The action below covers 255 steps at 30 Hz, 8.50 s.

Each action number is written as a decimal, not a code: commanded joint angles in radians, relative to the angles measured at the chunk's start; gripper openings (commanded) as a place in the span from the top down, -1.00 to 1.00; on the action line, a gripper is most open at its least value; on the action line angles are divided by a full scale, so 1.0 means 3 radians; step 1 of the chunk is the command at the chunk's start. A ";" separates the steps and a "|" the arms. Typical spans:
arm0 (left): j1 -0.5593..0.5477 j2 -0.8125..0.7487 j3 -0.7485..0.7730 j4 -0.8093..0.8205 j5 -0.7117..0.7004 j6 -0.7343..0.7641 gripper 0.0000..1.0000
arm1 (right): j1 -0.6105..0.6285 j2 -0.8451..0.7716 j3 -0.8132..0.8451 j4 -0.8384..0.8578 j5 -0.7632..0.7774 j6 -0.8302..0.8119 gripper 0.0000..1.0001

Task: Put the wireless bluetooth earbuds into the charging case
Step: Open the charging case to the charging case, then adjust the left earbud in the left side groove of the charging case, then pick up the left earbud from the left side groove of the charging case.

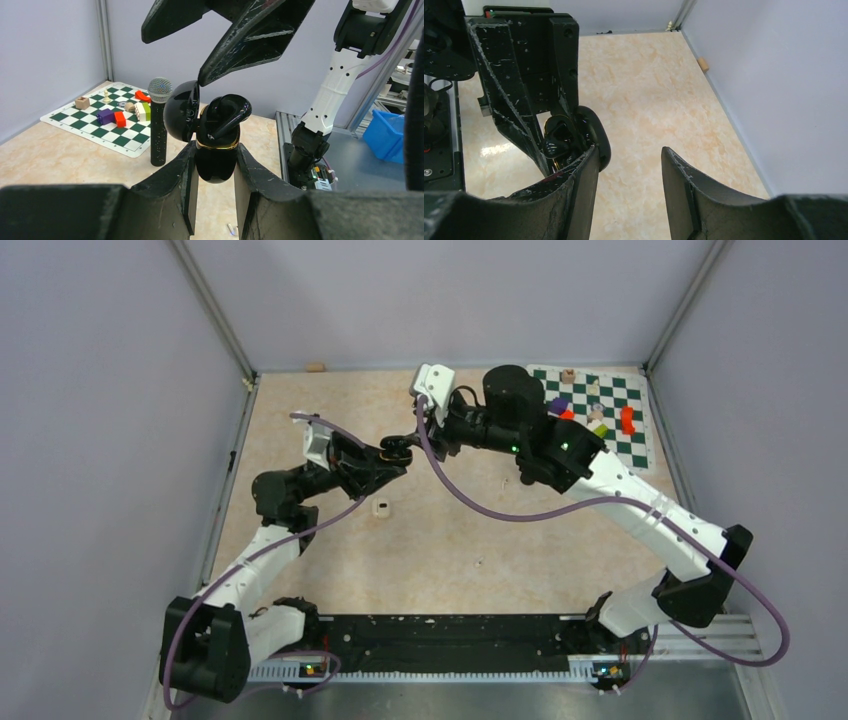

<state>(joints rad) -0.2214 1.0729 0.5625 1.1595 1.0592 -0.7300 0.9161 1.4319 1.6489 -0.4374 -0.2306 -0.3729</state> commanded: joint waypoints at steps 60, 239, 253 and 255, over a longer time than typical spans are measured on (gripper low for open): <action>-0.0014 -0.0046 -0.0012 0.0139 0.0041 -0.0007 1.00 | 0.0222 0.0060 0.0161 0.0065 -0.0093 -0.0326 -0.06; 0.0058 -0.0067 0.0015 -0.0372 0.0025 0.0469 1.00 | 0.0473 0.0260 0.0529 -0.0136 0.0661 0.1122 0.74; 0.0043 -0.0154 0.0136 -0.1211 0.0493 0.1187 1.00 | 0.0470 -0.0155 0.0158 -0.0359 0.0520 0.0130 0.75; 0.0043 -0.0143 0.0132 -0.1169 0.0493 0.1137 1.00 | 0.0483 -0.0143 0.0136 -0.0410 0.0512 0.0062 0.76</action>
<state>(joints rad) -0.2058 1.0428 0.5613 0.7898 1.1881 -0.3977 1.0454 1.4105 1.7088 -0.5423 -0.0586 -0.2691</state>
